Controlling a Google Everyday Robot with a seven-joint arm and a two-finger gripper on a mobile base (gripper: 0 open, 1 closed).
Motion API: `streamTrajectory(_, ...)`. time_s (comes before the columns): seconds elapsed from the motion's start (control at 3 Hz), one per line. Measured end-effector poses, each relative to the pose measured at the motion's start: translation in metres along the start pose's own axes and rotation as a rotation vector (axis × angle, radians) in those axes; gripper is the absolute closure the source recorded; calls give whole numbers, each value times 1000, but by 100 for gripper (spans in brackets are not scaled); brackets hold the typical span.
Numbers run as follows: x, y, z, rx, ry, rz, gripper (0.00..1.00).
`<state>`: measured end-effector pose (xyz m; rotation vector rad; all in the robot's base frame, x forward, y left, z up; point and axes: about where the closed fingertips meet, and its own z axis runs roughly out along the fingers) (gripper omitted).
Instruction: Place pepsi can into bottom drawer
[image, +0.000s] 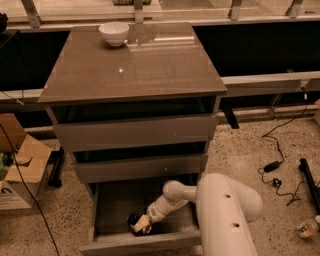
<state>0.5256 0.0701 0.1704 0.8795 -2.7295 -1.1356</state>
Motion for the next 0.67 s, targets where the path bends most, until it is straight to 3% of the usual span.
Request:
streamTrajectory(0.33, 0, 0, 0, 0, 0, 0, 0)
streamTrajectory(0.67, 0, 0, 0, 0, 0, 0, 0)
